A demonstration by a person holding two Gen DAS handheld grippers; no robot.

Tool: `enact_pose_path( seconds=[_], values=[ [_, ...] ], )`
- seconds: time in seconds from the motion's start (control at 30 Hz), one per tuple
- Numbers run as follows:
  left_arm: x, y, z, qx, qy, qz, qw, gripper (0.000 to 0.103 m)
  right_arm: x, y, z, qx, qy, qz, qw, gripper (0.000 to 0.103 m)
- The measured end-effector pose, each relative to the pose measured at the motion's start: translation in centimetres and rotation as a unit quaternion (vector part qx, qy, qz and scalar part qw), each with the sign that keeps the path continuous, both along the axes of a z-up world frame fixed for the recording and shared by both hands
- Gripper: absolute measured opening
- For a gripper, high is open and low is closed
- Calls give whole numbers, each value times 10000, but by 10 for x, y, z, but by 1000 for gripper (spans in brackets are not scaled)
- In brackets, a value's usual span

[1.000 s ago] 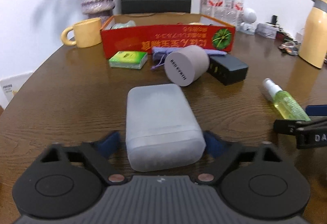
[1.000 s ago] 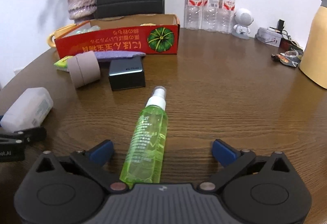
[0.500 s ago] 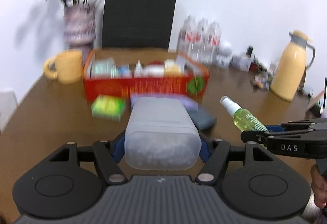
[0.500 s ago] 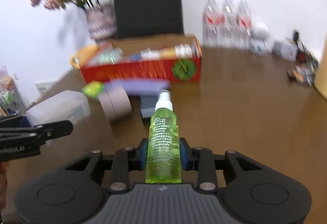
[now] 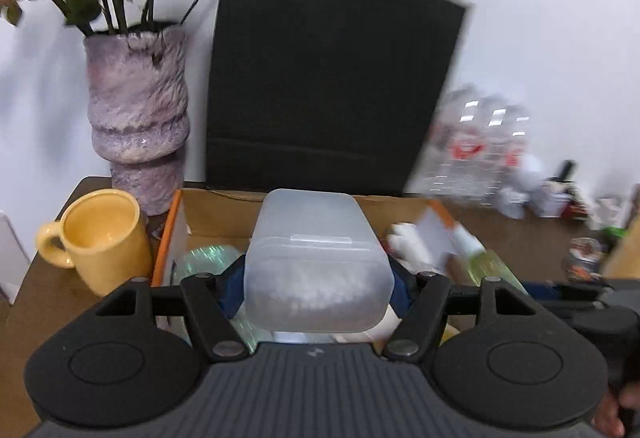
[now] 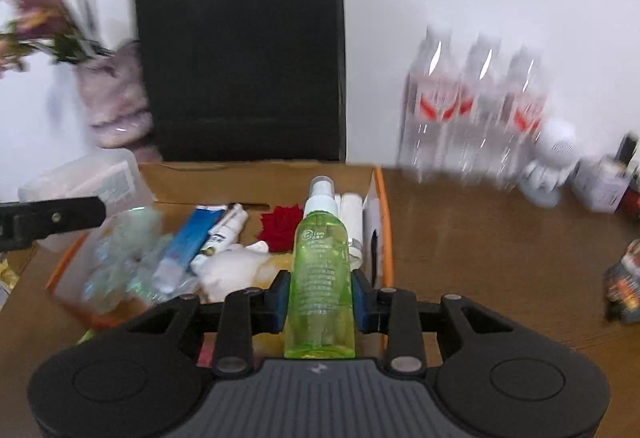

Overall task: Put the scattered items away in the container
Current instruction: 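Lower the green bottle and white box into the box and open both tools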

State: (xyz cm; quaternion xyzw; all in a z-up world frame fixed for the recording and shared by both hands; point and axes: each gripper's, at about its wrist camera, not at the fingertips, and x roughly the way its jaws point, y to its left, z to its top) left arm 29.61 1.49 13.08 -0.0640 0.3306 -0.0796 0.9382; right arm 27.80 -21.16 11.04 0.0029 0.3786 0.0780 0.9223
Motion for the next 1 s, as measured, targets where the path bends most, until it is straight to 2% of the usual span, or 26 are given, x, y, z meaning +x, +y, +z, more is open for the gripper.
enact_pose_path(
  seconds=[0.07,0.13,0.2,0.23,0.3,0.4,0.47,0.57,0.63,0.73,0.83,0.93,1.0],
  values=[
    [25,-1,-10,90,158,93,9998,69,18,6,-10,-144,200,-2,9997,30],
    [44,-2,-21,209,300,164,9992,69,29,14,-19,-489,307,-18,9983,30],
    [56,-1,-34,365,457,253,9980,69,33,17,-24,-714,321,-101,9969,35],
    [63,1,-40,401,525,302,9974,69,35,17,-25,-754,313,-141,9966,41],
    [73,7,-50,372,619,402,9966,70,38,13,-23,-648,343,-134,9972,60],
    [81,13,-56,376,871,424,9946,76,44,10,-17,-470,515,-2,9976,67],
    [78,16,-48,360,866,332,9950,87,49,11,-10,-322,735,128,9967,68],
    [71,18,-26,409,795,315,9955,99,59,13,-1,0,1116,294,9933,79],
    [66,21,-12,409,855,342,9949,100,64,15,0,177,1426,337,9890,80],
    [55,29,6,228,1164,335,9924,102,64,21,-1,211,1902,427,9806,80],
    [42,33,17,252,1434,270,9890,102,57,23,4,242,2160,457,9750,80],
    [25,33,27,439,1580,262,9861,102,47,19,12,372,2283,406,9720,81],
    [11,34,33,421,1633,212,9854,102,38,15,17,465,2378,402,9694,81]
  ],
)
